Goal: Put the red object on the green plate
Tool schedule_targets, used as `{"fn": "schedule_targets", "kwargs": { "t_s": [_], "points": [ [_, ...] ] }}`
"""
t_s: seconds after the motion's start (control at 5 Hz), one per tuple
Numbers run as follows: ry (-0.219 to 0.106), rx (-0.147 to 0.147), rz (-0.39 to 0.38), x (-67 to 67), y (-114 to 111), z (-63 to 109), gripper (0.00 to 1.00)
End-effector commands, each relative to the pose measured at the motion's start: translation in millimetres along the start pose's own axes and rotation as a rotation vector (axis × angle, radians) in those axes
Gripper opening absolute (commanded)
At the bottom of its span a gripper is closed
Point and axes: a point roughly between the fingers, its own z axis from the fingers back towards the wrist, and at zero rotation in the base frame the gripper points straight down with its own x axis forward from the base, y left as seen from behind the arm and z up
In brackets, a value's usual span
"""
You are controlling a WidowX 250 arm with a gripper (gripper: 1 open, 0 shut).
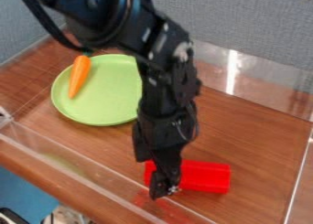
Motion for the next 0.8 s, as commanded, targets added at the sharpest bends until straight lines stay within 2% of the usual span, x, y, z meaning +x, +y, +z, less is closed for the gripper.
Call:
{"fn": "schedule_targets", "kwargs": {
  "t_s": [0.0,0.2,0.4,0.6],
  "points": [
    [-0.05,0.039,-0.086,6.5,-8,-9.8,1.0],
    [-0.059,0.037,-0.134,6.4,-12,-18.9,1.0],
    [-0.055,0.033,-0.123,-1.2,-10,-20.4,0.0],
    [-0.055,0.024,-0.109,-5.8,-6,-20.0,0.0]
  ]
}}
